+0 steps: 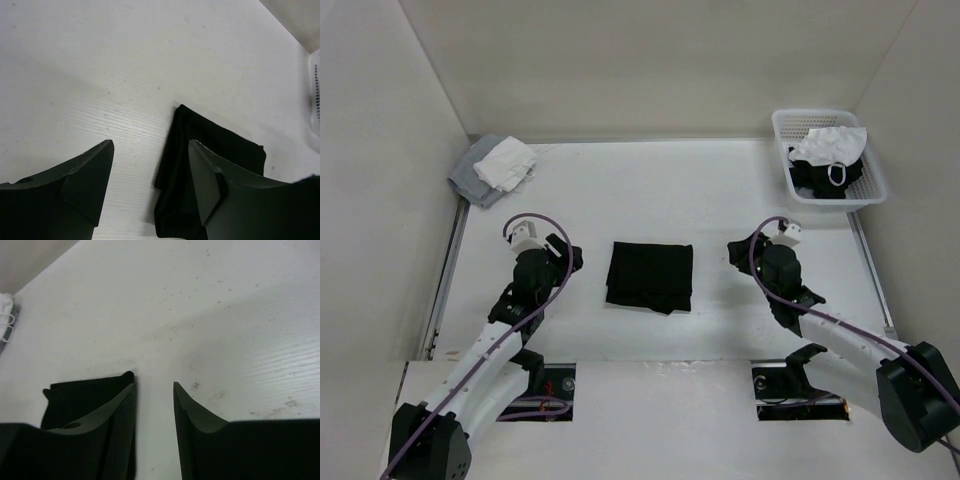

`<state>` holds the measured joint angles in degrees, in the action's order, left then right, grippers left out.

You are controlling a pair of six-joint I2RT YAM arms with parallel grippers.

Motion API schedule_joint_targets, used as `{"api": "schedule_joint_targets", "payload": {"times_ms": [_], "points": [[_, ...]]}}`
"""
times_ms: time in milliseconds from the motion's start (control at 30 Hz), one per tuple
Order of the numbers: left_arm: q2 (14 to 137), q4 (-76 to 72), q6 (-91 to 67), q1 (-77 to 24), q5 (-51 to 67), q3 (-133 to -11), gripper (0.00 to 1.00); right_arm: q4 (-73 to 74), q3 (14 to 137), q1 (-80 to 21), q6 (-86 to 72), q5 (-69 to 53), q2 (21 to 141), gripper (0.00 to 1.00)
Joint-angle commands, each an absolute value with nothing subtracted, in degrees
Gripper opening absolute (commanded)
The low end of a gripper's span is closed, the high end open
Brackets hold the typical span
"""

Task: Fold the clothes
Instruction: Fold the tank top

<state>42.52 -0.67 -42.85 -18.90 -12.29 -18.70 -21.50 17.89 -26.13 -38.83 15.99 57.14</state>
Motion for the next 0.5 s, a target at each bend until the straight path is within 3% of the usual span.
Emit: {"api": "schedule_joint_targets", "payload": {"times_ms": [0, 133, 467], "points": [[42.10, 0.88, -43.59, -16.66, -12.40, -18.11, 0.61, -25.75, 16.88, -24.57, -38.76, 17.14, 57.48, 0.46], [44.03, 0.88, -44.12, -15.42, -11.34, -18.19, 0.61, -25.93, 16.96, -24.39, -38.85, 17.14, 57.22, 0.58], [48.25, -1.84, -44.47, -15.25, -9.94, -18.98, 0.60, -26.36, 16.96, -24.12, -39.37, 16.96, 58.35, 0.61]]}}
